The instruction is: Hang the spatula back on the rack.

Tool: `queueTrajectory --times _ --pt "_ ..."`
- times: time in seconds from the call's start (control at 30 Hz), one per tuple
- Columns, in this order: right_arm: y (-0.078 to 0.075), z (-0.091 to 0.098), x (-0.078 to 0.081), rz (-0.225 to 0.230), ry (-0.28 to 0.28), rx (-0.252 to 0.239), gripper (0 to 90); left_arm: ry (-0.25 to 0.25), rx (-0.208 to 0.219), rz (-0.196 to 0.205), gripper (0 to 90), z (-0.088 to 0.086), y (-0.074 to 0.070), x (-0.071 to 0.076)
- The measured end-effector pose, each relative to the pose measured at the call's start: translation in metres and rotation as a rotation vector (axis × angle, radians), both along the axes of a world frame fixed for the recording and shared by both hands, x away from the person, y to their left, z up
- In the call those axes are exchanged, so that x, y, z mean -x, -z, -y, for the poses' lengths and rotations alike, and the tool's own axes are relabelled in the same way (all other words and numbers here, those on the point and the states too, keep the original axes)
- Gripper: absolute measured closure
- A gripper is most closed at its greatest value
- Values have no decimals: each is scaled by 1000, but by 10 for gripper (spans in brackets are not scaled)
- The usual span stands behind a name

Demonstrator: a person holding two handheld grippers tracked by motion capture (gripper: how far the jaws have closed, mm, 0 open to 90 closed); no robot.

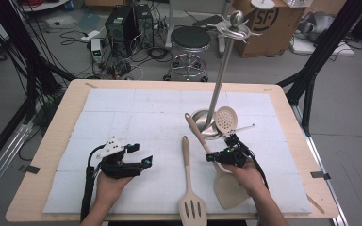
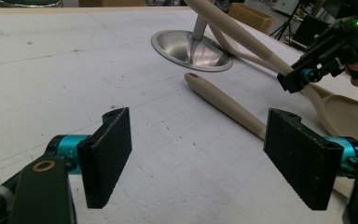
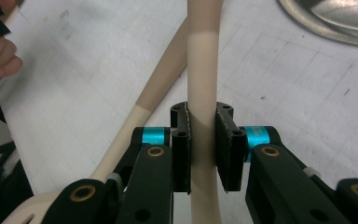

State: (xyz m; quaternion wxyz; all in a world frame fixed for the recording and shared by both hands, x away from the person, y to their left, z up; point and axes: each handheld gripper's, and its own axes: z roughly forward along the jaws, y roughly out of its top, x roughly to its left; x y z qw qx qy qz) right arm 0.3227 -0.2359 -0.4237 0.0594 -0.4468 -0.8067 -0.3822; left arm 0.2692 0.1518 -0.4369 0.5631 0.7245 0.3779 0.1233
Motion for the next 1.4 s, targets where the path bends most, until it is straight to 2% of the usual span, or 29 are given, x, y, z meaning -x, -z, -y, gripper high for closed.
queueTrajectory --times 0.13,0.27,0.53,0.83,1.1,1.17,1.4 --pt "-2 4 0 -4 14 -42 790 -1 1 1 240 0 0 0" --pt "-7 8 3 19 34 -68 790 1 -1 -1 240 0 0 0" --pt "-17 19 8 75 64 -160 790 -2 0 1 240 0 0 0" --pt "-31 32 14 185 128 -258 790 -1 2 1 240 0 0 0" --pt "-43 37 18 285 163 -305 790 2 2 3 240 0 -1 1" --pt "-45 37 19 295 175 -323 790 2 1 3 240 0 0 1" --pt "-54 38 23 374 201 -343 790 4 0 6 240 0 0 1"
